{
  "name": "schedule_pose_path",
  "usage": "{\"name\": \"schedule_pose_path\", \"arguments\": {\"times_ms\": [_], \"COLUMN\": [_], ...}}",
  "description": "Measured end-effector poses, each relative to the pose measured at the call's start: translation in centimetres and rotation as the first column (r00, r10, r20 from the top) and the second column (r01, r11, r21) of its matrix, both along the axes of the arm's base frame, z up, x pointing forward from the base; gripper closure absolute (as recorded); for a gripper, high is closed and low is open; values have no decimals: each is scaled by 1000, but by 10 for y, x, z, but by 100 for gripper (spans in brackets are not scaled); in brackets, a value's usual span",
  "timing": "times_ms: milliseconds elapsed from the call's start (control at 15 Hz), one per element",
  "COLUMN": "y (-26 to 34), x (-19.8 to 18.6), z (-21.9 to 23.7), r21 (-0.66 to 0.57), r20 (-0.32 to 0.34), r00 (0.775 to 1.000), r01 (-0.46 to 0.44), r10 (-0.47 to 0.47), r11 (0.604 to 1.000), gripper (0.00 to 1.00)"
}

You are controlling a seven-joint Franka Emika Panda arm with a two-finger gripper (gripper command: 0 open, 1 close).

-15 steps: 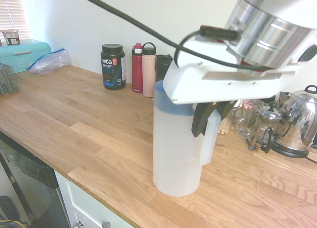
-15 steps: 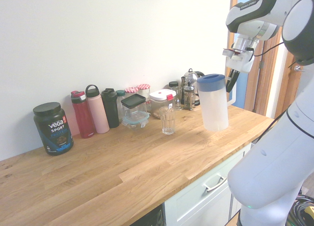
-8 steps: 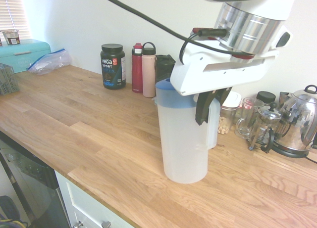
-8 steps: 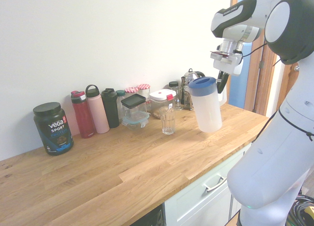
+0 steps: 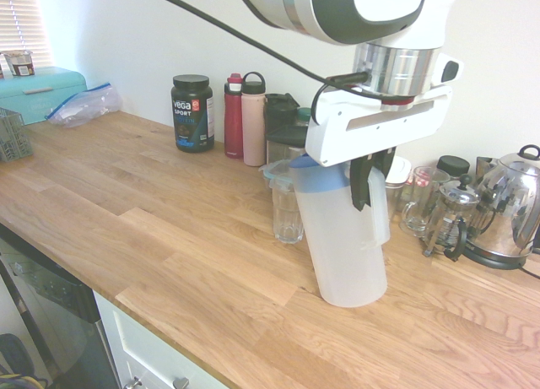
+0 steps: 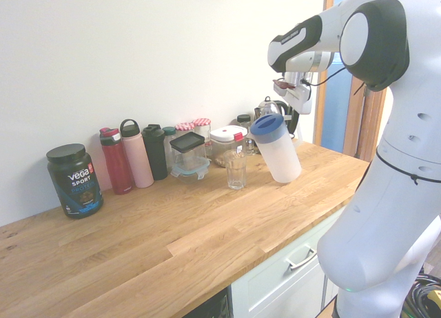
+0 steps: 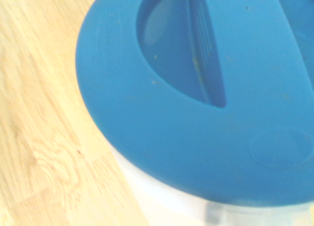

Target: Pour me some water

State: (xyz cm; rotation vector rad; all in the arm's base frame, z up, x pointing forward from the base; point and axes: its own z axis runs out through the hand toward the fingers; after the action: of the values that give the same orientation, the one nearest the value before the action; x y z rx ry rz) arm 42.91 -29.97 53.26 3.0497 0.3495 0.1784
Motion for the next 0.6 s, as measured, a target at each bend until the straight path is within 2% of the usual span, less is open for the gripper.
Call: {"name": "schedule_pose_path", "arguments": {"times_ms": [400,600], "y": [26,37], "x": [31,44], "z": [5,11], "r21": [-142,-243], "r20": [12,30], "r00": [1000,999], "r01": [-1,-16], "r10": [2,24], "r11": [990,970], "gripper": [100,100]}}
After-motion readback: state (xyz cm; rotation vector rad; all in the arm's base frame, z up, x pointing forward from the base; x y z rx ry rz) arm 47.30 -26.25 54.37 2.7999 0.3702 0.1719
